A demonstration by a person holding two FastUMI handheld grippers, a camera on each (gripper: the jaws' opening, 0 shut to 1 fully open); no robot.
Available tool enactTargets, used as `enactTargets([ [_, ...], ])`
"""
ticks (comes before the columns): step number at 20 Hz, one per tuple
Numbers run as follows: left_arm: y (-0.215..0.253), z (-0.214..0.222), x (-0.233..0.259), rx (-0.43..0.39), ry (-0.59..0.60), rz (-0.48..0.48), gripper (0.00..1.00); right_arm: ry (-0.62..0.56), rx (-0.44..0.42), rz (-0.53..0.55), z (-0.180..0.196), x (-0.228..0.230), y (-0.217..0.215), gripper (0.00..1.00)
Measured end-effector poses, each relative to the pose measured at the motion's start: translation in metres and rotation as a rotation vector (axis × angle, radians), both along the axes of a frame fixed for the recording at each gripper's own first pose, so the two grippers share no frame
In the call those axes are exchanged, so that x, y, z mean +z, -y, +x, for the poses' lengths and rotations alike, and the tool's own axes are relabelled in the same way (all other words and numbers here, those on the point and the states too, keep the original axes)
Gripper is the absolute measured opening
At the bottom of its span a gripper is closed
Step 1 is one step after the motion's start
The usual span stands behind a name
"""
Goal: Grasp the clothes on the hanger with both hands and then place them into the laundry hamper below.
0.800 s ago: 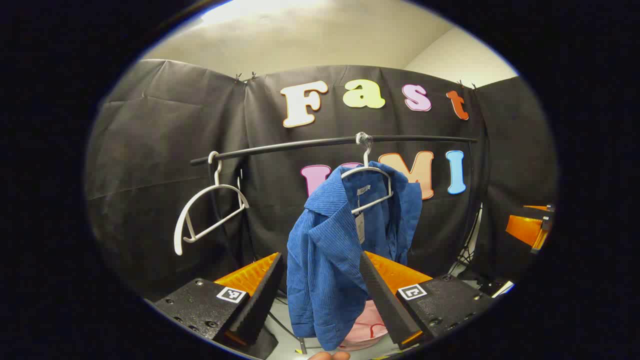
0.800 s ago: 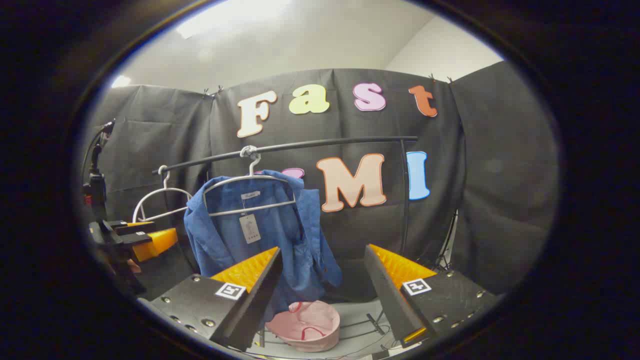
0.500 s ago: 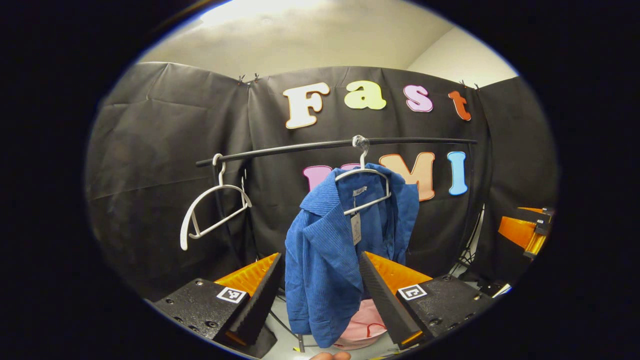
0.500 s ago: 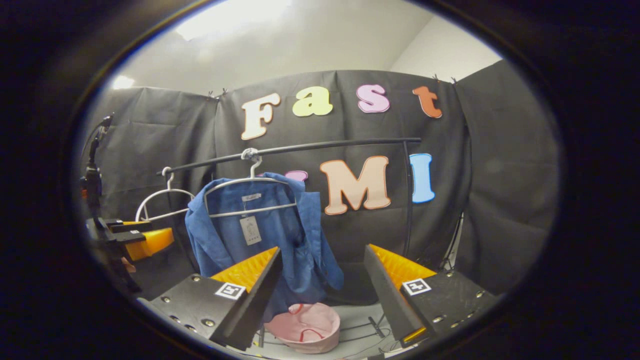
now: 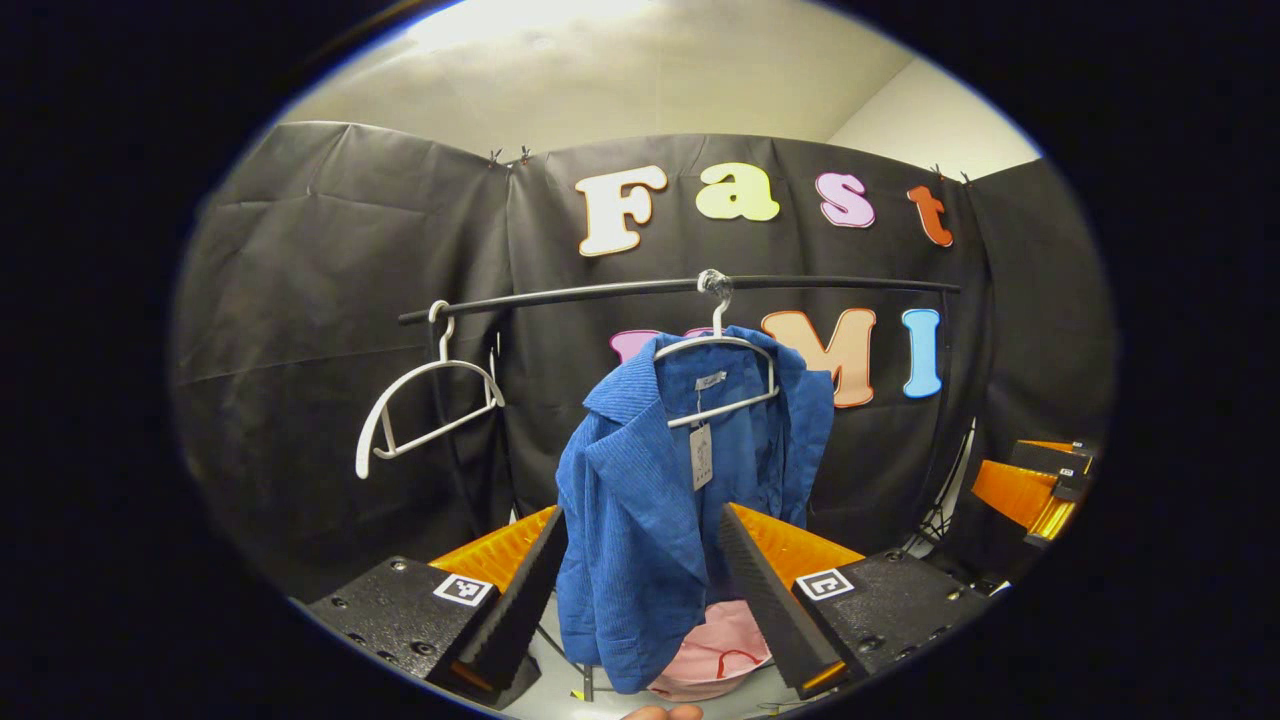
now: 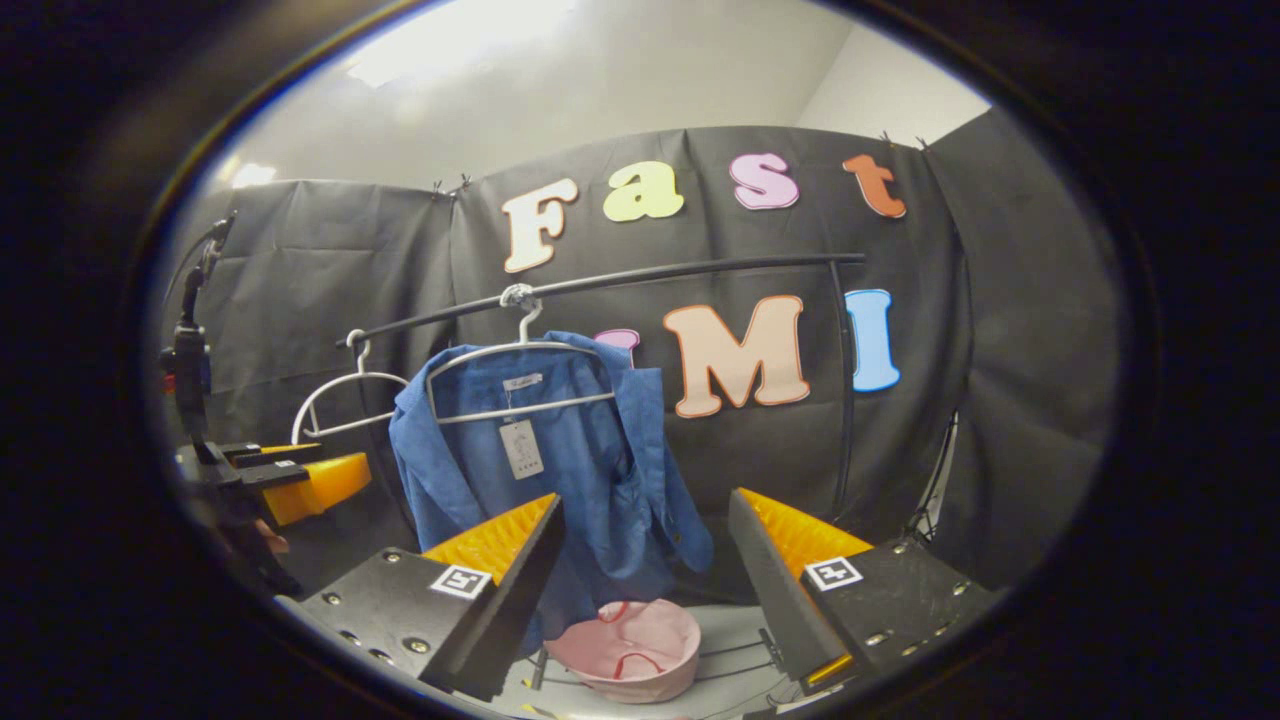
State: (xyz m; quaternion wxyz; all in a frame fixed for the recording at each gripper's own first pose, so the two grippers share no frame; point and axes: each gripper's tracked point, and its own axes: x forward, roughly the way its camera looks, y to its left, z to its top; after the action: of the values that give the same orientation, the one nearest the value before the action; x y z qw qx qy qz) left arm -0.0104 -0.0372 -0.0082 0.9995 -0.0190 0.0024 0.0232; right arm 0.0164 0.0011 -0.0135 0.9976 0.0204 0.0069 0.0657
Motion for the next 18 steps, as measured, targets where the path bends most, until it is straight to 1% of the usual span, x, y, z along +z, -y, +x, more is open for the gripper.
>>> enactTargets([
  [1, 0.001, 0.005, -0.002, -0.007, -0.003, -0.002, 0.97, 0.002, -0.006, -0.006, 0.003, 0.000, 0.001, 0.98],
  [2, 0.001, 0.011, -0.005, -0.011, -0.004, -0.003, 0.95, 0.005, -0.013, -0.018, 0.005, -0.001, 0.003, 0.98],
  [4, 0.004, 0.024, -0.012, -0.024, -0.005, 0.000, 0.97, 0.006, -0.022, -0.024, 0.009, 0.000, 0.001, 0.98],
  [5, 0.006, 0.031, -0.017, -0.031, -0.010, 0.006, 0.95, 0.008, -0.024, -0.020, 0.011, 0.003, 0.000, 0.98],
  [6, 0.005, 0.039, -0.020, -0.034, -0.009, 0.013, 0.95, 0.016, -0.025, -0.020, 0.012, 0.005, -0.001, 0.98],
  [7, 0.005, 0.046, -0.024, -0.036, -0.010, 0.015, 0.97, 0.022, -0.031, -0.025, 0.014, 0.007, -0.001, 0.98],
  [11, 0.011, 0.070, -0.050, -0.046, -0.045, 0.002, 0.95, -0.005, -0.066, -0.057, 0.022, -0.002, 0.005, 0.98],
  [12, 0.013, 0.073, -0.055, -0.053, -0.048, -0.004, 0.97, -0.009, -0.077, -0.074, 0.023, -0.004, 0.008, 0.98],
  [13, 0.014, 0.076, -0.059, -0.053, -0.045, -0.005, 0.97, -0.011, -0.083, -0.092, 0.023, -0.004, 0.010, 0.98],
  [14, 0.016, 0.081, -0.064, -0.049, -0.043, -0.001, 0.95, -0.018, -0.090, -0.107, 0.022, -0.007, 0.011, 0.98],
  [16, 0.019, 0.090, -0.073, -0.040, -0.046, 0.015, 0.96, -0.041, -0.094, -0.123, 0.022, -0.015, 0.010, 0.98],
  [18, 0.016, 0.100, -0.079, -0.005, -0.044, 0.037, 0.95, -0.052, -0.103, -0.140, 0.022, -0.018, 0.012, 0.98],
])
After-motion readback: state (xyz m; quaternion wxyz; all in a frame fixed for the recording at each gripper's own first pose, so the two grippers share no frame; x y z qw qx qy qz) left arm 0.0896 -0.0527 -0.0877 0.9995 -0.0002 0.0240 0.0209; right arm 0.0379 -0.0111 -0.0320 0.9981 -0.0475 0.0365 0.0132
